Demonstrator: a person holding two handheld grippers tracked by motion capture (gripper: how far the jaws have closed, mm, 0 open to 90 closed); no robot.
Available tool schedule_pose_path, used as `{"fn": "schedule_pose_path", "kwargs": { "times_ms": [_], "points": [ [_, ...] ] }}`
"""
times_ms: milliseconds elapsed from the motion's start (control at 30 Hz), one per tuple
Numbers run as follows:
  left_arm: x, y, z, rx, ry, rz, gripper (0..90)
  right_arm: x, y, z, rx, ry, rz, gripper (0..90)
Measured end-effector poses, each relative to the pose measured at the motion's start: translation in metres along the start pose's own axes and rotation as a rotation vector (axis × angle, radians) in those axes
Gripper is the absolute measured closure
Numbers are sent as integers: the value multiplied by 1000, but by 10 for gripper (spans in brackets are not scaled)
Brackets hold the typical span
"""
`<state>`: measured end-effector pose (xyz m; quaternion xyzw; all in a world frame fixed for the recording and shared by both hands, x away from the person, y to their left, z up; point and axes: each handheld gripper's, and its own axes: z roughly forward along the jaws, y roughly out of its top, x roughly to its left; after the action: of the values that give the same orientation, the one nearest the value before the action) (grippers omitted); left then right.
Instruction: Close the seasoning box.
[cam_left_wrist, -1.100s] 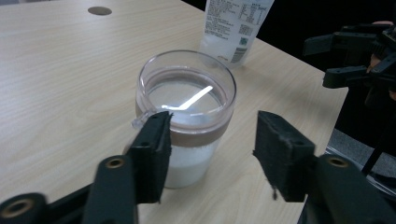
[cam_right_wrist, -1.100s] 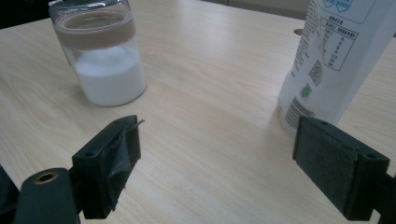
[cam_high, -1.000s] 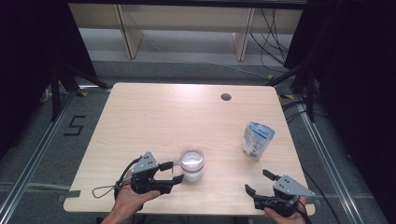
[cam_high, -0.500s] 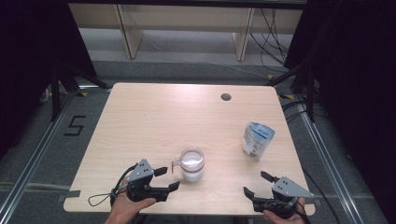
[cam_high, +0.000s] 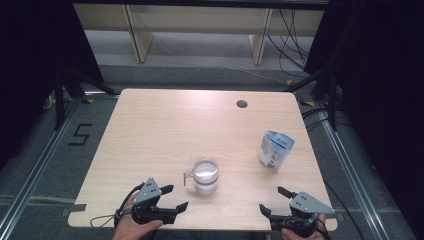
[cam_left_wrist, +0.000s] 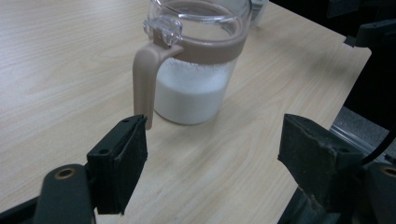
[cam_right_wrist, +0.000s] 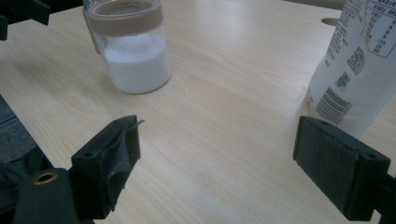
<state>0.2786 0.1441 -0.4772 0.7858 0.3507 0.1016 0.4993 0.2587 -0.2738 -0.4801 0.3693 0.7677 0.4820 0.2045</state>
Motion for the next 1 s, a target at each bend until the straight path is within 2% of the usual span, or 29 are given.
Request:
{"fn": "schedule_pose_path", "kwargs": {
  "times_ms": [33,67,133,167,200,300,367,400,433,500,533,600,667,733,767,833,867,900,933,967,1000],
  "points": [
    [-1,-1,0,5,2,-1,223,3,-1,-1,14,5,29,156],
    [-1,-3,0,9,1,3,219,3,-1,-1,27,10,31,156],
    [-1,-5,-1,22,2,28,215,3,-2,0,25,3,16,156],
    [-2,-6,-1,25,12,26,214,2,-2,1,15,5,-9,156],
    [-4,-8,-1,24,12,19,207,4,-3,0,36,18,-3,156],
    [-5,-10,-2,29,15,25,190,5,-4,-1,58,18,9,156],
    [-6,-12,-3,33,11,25,163,6,-5,-1,58,33,-3,156],
    [-4,-13,-4,41,5,51,163,9,-6,-2,81,21,18,156],
    [-6,-16,-3,36,8,26,158,11,-7,-2,95,27,17,156],
    [-7,-18,-4,40,12,37,152,10,-8,-1,81,32,-1,156],
    [-8,-21,-3,34,1,38,152,11,-8,-1,88,51,-14,156],
    [-8,-24,-3,17,5,48,152,11,-9,-1,88,47,-13,156],
    [-6,-25,-4,41,17,69,152,14,-10,-2,92,38,-10,156],
    [-7,-26,-4,15,12,53,152,17,-10,-3,100,37,-13,156],
    [-6,-26,-4,16,15,58,152,18,-10,-3,96,35,-30,156],
    [-5,-26,-5,21,26,68,153,19,-11,-2,96,52,-25,156],
    [-5,-27,-5,17,26,61,152,21,-11,-1,96,41,-46,156],
    [-5,-27,-6,17,26,60,152,21,-11,-1,96,41,-46,156],
    [-6,-27,-6,15,30,34,153,23,-12,-1,108,53,-43,156],
    [-4,-27,-6,14,30,60,153,23,-11,-1,110,57,-50,156],
    [-3,-27,-6,10,31,56,153,23,-11,-1,108,57,-52,156]
  ]
}}
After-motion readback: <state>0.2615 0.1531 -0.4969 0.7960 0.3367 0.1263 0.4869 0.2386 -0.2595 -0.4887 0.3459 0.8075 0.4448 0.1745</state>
